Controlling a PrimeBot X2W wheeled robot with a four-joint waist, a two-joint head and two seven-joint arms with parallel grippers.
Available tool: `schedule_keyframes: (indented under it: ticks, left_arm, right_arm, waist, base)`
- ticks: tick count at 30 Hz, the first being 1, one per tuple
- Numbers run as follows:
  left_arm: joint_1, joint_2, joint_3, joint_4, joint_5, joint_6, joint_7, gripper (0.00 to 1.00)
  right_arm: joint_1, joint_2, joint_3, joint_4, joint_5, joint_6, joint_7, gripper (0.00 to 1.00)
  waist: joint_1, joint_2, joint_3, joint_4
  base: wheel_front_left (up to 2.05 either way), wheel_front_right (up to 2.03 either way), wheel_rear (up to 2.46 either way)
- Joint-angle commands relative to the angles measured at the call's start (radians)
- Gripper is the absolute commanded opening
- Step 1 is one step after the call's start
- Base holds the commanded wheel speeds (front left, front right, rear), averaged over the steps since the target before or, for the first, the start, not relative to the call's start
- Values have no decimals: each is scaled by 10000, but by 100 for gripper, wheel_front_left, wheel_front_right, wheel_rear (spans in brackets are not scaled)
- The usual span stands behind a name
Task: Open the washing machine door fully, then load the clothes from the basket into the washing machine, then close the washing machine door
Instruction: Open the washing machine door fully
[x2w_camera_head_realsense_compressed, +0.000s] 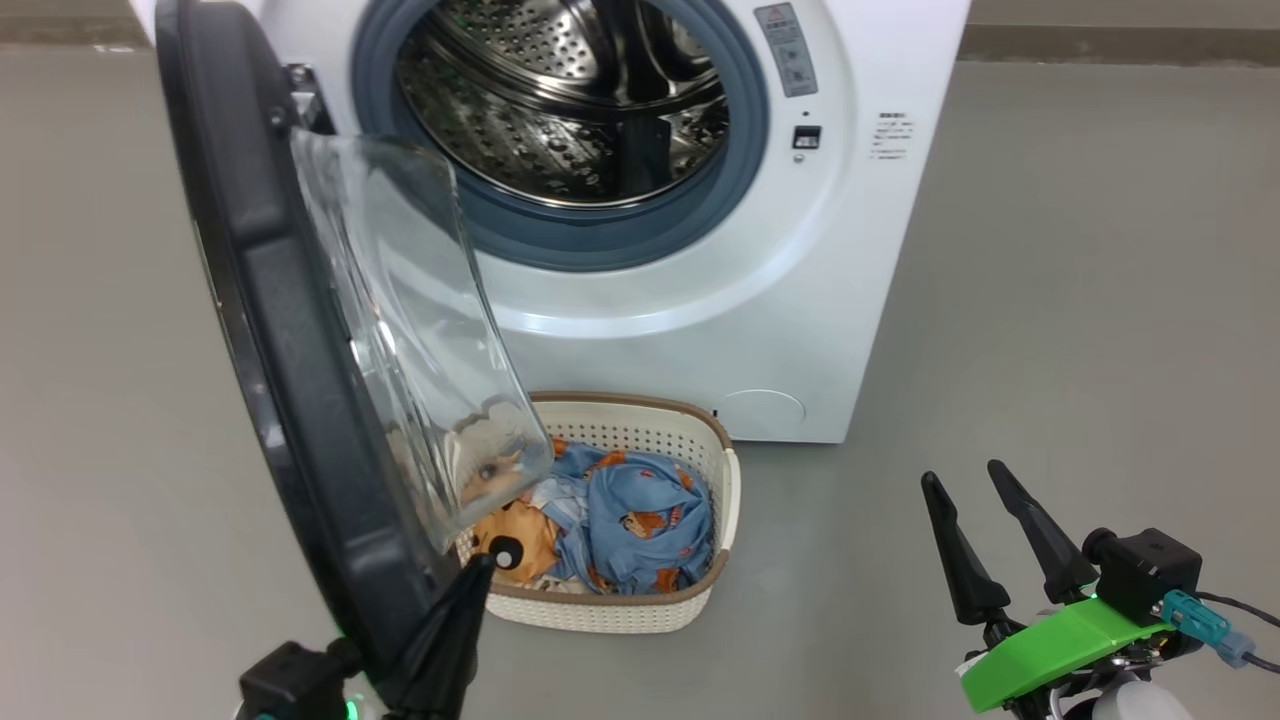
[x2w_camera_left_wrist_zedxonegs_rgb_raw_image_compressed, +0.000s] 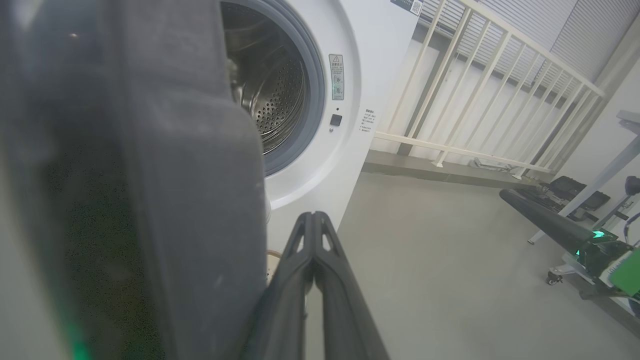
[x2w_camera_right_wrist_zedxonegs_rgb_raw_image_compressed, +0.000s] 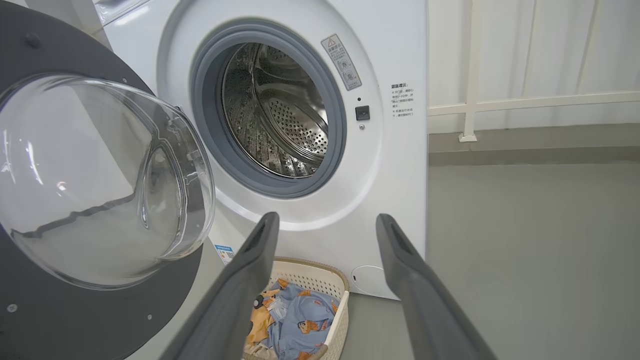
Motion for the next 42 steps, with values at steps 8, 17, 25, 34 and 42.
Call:
schedule_keyframes:
  ticks: [8, 17, 25, 34, 42]
  left_arm:
    - [-38, 532, 896, -488, 25, 443, 57, 0]
    - [5, 852, 1419, -632, -77, 842, 217, 0]
    - [-42, 1358, 2190, -545, -214, 1315, 517, 0]
    - [-462, 2236, 3096, -38, -479, 1408, 846, 0]
    - [-1352, 3000, 3594, 1157, -694, 1085, 937, 0]
  right_arm:
    - [-134, 3, 167, -225, 13, 16, -120, 100]
    - [-134, 43, 131, -272, -40, 16, -120, 100]
    - [-155, 171, 187, -227, -28, 16, -120, 100]
    - [-218, 218, 100, -258, -99, 16, -120, 100]
    - [-454, 295, 125, -225, -228, 16, -120, 100]
  waist:
    - [0, 0, -71, 564]
    - [0, 0, -17, 1151]
    - [0, 0, 11, 1553]
    - [0, 0, 262, 1903]
    - [0, 0, 611, 2080]
  base:
    - [0, 0, 0]
    - [0, 0, 0]
    - [0, 0, 0]
    - [0, 0, 0]
    - [0, 0, 0]
